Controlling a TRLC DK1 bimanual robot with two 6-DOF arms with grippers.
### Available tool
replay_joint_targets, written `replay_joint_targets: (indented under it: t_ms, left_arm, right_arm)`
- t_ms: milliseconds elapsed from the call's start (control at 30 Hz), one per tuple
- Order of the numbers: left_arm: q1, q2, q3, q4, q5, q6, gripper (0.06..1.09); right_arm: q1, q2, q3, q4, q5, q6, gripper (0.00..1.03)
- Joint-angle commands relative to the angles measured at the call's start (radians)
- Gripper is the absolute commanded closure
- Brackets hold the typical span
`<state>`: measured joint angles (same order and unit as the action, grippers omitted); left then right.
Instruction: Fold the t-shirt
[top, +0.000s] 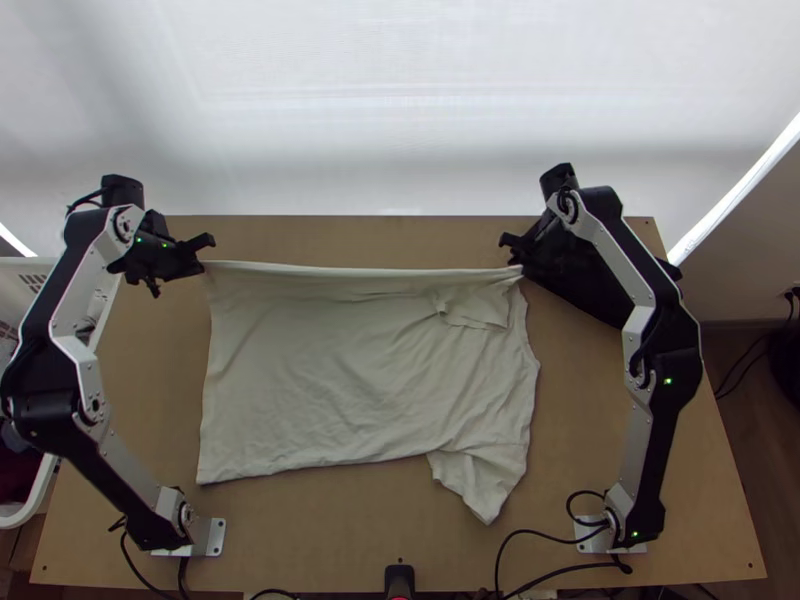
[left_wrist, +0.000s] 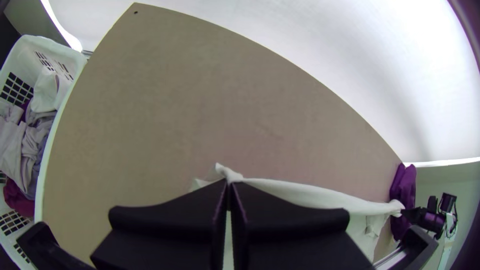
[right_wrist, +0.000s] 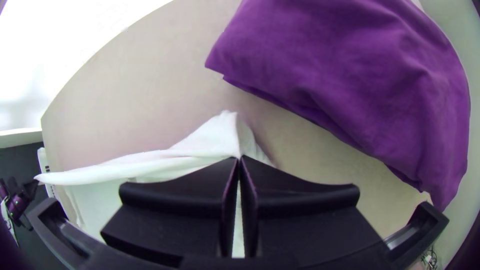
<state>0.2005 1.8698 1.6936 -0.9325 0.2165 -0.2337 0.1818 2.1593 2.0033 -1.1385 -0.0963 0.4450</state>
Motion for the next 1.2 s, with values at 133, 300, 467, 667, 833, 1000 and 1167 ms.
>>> replay_joint_targets:
  t_ms: [133, 300, 467, 667, 833, 1000, 1167]
  left_arm:
    - [0.031, -0.136, -0.216, 0.047, 0.037, 0.042, 1.05]
    - [0.036, -0.182, -0.331, 0.084, 0.049, 0.051, 1.05]
    - [0.034, -0.215, -0.428, 0.124, 0.050, 0.051, 1.05]
    - [0.048, -0.232, -0.506, 0.153, 0.049, 0.054, 1.05]
    - [0.054, -0.265, -0.552, 0.178, 0.050, 0.076, 1.05]
    - [0.057, -0.354, -0.611, 0.167, 0.107, 0.114, 0.31]
    - [0.076, -0.390, -0.631, 0.147, 0.126, 0.154, 0.11]
  right_arm:
    - [-0.004, -0.122, -0.113, -0.007, 0.012, -0.019, 1.00]
    - [0.012, -0.176, -0.198, 0.008, 0.012, -0.020, 1.00]
    - [0.027, -0.240, -0.305, 0.051, 0.010, -0.019, 1.00]
    - [0.054, -0.308, -0.462, 0.129, 0.010, -0.015, 1.00]
    - [0.059, -0.340, -0.538, 0.180, 0.012, -0.009, 1.00]
    - [0.061, -0.375, -0.552, 0.198, 0.038, -0.009, 0.59]
    - [0.058, -0.418, -0.598, 0.175, 0.032, -0.003, 0.08]
